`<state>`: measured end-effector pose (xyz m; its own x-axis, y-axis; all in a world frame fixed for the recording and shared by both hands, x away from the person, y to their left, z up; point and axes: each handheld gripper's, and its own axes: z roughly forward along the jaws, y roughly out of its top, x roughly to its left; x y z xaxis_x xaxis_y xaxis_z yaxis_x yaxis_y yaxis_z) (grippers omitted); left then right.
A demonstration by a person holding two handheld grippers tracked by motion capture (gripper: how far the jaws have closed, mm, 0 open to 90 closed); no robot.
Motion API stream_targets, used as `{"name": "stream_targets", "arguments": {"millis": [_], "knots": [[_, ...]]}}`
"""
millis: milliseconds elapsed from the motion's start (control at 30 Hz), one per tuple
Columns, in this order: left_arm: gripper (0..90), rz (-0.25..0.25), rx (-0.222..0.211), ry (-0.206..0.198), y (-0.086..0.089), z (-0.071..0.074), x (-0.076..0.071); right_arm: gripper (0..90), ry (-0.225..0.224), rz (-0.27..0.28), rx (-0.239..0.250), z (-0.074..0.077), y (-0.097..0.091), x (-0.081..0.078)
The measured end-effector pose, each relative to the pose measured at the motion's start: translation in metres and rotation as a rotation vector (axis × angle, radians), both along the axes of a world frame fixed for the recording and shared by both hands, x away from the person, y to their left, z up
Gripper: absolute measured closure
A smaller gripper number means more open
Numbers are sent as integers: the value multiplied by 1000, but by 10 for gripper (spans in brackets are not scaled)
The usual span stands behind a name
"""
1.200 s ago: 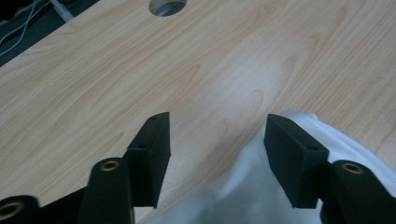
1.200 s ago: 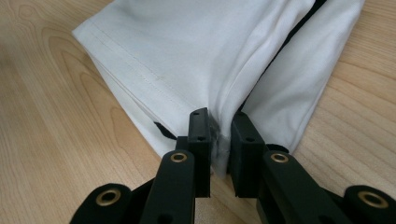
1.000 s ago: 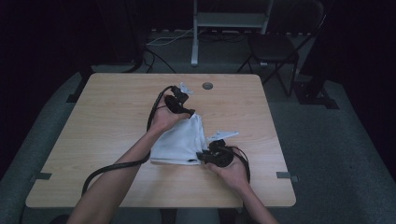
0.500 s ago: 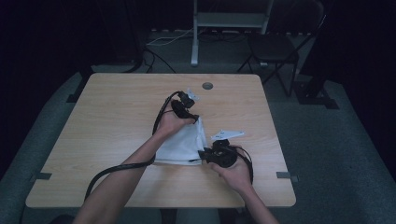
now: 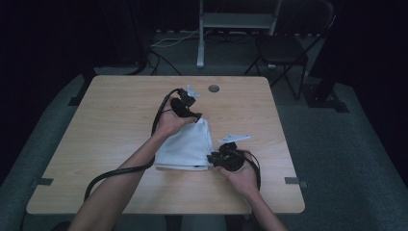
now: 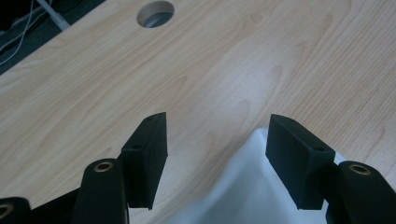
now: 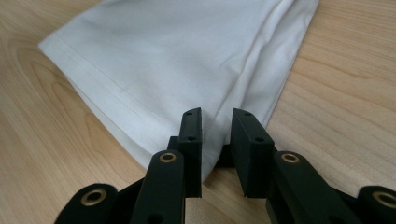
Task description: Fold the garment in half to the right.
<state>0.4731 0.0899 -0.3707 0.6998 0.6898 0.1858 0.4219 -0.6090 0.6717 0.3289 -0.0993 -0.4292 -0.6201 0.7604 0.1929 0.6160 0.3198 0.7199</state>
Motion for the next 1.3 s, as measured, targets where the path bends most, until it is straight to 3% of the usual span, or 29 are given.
{"name": "stream_targets", "arguments": {"millis": [167, 300, 467, 633, 900, 1000, 1100, 1167, 1233, 1300], "knots": [[380, -11, 37, -8, 16, 6, -11, 745, 7, 5, -16, 1, 1, 1], [380, -13, 69, -10, 41, 4, -28, 743, 6, 8, -20, 0, 2, 1], [380, 3, 63, 0, 68, -8, -49, 741, 7, 7, -18, -1, 3, 2], [380, 10, 52, -21, 76, -14, -61, 741, 11, 1, -19, -3, 7, 6], [379, 70, 34, -20, 71, -17, -44, 740, 16, -10, -14, -6, 12, 15], [379, 119, -17, -18, 65, -22, -28, 738, 13, -11, -18, -6, 13, 16], [379, 136, -33, -9, 61, -24, -21, 732, 14, -12, -13, -6, 13, 16], [379, 134, -14, -13, 57, -26, -16, 731, 15, -11, -11, -6, 13, 16], [380, 134, 32, -32, 52, -30, -13, 731, 15, -10, -10, -6, 13, 16], [380, 146, 45, -27, 52, -33, -10, 734, 17, -8, -9, -6, 12, 16]]}}
